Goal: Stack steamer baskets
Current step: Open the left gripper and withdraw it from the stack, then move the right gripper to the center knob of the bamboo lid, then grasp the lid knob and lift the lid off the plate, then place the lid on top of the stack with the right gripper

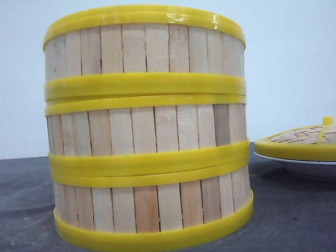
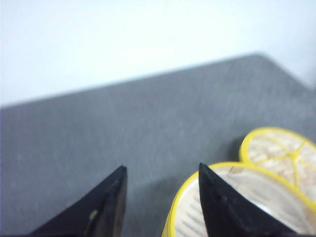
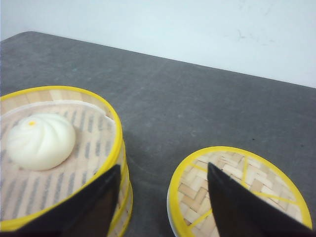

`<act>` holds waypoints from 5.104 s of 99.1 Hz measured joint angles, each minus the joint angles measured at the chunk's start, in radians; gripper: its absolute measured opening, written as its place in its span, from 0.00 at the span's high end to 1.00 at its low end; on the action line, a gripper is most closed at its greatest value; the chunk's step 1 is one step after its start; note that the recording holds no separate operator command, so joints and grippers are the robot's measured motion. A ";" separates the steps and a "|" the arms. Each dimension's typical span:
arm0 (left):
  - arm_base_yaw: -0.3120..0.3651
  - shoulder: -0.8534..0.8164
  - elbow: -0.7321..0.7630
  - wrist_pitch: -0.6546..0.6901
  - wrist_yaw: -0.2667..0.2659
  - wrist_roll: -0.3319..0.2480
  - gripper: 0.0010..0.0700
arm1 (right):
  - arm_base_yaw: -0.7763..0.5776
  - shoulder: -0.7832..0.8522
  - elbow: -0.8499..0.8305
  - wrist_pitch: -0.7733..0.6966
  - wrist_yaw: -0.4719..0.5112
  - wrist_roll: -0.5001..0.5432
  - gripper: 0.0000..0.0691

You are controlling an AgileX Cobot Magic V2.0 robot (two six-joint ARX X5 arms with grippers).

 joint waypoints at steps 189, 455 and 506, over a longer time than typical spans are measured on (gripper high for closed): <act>-0.004 -0.785 -0.678 -0.059 0.034 -0.036 0.62 | -0.626 0.806 0.005 0.262 -0.344 0.081 0.55; -0.004 -0.785 -0.678 -0.063 0.034 -0.035 0.62 | 0.085 0.913 0.728 -0.294 -0.445 -0.072 0.93; -0.004 -0.785 -0.678 -0.064 0.034 -0.035 0.62 | 0.100 0.961 0.728 -0.325 -0.370 -0.086 0.93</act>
